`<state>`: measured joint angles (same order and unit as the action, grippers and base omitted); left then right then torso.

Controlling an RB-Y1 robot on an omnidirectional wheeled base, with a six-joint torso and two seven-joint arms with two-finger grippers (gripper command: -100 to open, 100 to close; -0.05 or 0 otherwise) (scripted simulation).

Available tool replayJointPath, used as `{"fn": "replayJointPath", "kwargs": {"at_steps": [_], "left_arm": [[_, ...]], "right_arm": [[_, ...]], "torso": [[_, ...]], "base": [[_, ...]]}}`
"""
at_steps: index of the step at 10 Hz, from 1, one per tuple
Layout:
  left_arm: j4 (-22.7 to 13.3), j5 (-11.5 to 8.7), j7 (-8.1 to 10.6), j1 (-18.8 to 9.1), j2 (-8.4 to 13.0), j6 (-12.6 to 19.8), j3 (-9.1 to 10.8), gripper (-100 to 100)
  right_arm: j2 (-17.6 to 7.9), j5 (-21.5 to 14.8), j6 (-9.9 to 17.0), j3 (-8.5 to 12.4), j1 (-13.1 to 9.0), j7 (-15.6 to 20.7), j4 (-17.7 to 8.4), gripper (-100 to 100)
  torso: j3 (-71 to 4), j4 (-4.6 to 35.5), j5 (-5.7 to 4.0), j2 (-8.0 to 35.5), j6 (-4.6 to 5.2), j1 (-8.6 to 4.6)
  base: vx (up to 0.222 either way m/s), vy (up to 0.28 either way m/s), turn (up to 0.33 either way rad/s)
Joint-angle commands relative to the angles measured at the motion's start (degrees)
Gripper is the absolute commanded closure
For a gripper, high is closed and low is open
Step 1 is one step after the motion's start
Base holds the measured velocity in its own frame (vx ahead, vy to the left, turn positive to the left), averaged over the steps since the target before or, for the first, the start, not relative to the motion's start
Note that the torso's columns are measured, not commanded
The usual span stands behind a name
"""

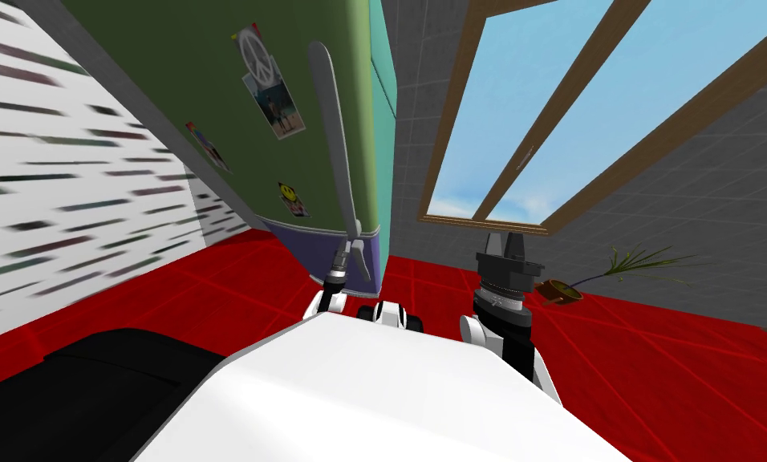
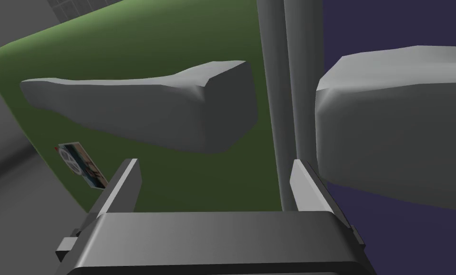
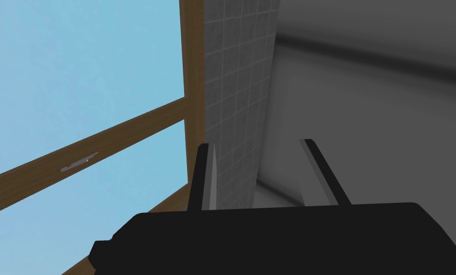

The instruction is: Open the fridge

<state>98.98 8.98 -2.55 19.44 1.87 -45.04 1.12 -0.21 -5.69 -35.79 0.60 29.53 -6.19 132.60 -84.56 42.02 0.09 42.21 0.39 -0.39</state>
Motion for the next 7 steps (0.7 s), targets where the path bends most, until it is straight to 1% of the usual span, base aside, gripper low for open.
{"fn": "replayJointPath", "kwargs": {"at_steps": [1, 4, 5, 6, 7], "left_arm": [[1.73, -0.05, 0.29, -0.23, 0.03, 1.86, 0.21, -100], [4.29, -0.09, 0.80, -0.57, 0.22, 4.78, 0.39, -100], [3.67, -0.02, 0.56, -0.46, 0.04, 3.97, 0.26, -100], [2.16, -0.05, 0.37, -0.29, 0.06, 2.35, 0.24, 100], [1.30, -0.04, 0.21, -0.17, 0.00, 1.38, 0.18, 100]], "right_arm": [[0.00, 0.00, 0.00, 0.00, 0.00, 0.00, 0.00, 0], [0.00, 0.00, 0.00, 0.00, 0.01, 0.00, 0.00, 0], [0.00, 0.00, 0.00, 0.00, 0.01, 0.00, 0.00, 0], [0.00, 0.00, 0.00, 0.00, 0.00, 0.00, 0.00, 0], [0.00, 0.00, 0.00, 0.00, 0.00, 0.00, 0.00, 0]], "torso": [[-0.05, 0.09, -0.08, -0.03, -0.15, 0.04], [-0.05, 0.24, -0.08, 0.01, -0.37, 0.40], [-0.02, 0.26, -0.07, 0.06, -0.37, 0.42], [0.00, 0.25, -0.06, 0.07, -0.35, 0.41], [0.03, 0.26, -0.07, 0.13, -0.37, 0.38]], "base": [[0.020, 0.008, 0.002], [0.037, 0.002, -0.003], [0.013, 0.002, 0.006], [-0.022, -0.005, -0.002], [-0.044, -0.005, 0.017]]}}
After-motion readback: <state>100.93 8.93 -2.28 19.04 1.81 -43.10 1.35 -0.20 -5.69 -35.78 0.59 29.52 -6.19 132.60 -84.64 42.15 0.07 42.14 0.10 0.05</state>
